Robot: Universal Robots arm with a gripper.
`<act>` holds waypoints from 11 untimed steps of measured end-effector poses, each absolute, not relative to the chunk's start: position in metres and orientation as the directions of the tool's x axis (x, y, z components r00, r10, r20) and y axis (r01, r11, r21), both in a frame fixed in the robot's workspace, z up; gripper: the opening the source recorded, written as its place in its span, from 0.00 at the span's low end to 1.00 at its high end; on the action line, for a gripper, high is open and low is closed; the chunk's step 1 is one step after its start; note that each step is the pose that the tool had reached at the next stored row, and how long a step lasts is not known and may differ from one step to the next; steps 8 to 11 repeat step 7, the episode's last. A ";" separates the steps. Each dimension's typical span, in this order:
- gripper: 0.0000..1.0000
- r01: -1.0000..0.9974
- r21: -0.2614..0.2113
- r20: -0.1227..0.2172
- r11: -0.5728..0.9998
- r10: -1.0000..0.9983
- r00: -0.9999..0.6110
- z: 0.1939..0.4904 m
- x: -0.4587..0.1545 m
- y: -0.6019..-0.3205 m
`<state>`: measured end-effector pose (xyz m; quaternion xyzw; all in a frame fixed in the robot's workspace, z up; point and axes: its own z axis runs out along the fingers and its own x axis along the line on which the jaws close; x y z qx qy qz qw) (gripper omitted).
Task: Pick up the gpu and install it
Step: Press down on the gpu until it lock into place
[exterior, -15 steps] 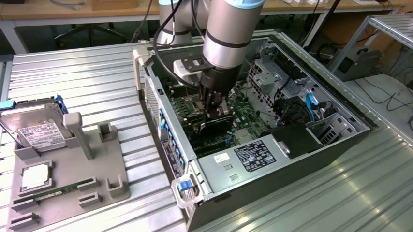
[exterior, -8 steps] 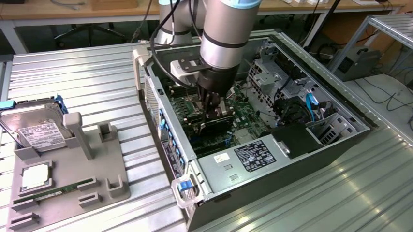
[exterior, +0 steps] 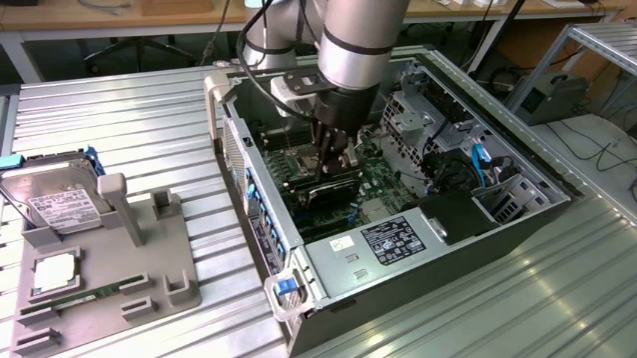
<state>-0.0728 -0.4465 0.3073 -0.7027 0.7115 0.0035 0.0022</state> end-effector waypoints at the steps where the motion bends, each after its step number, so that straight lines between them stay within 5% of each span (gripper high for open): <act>1: 0.11 -1.000 0.002 -0.008 0.012 -1.000 -0.012 0.323 -0.072 -0.446; 11: 0.11 -1.000 0.002 -0.008 0.012 -1.000 -0.012 0.323 -0.072 -0.446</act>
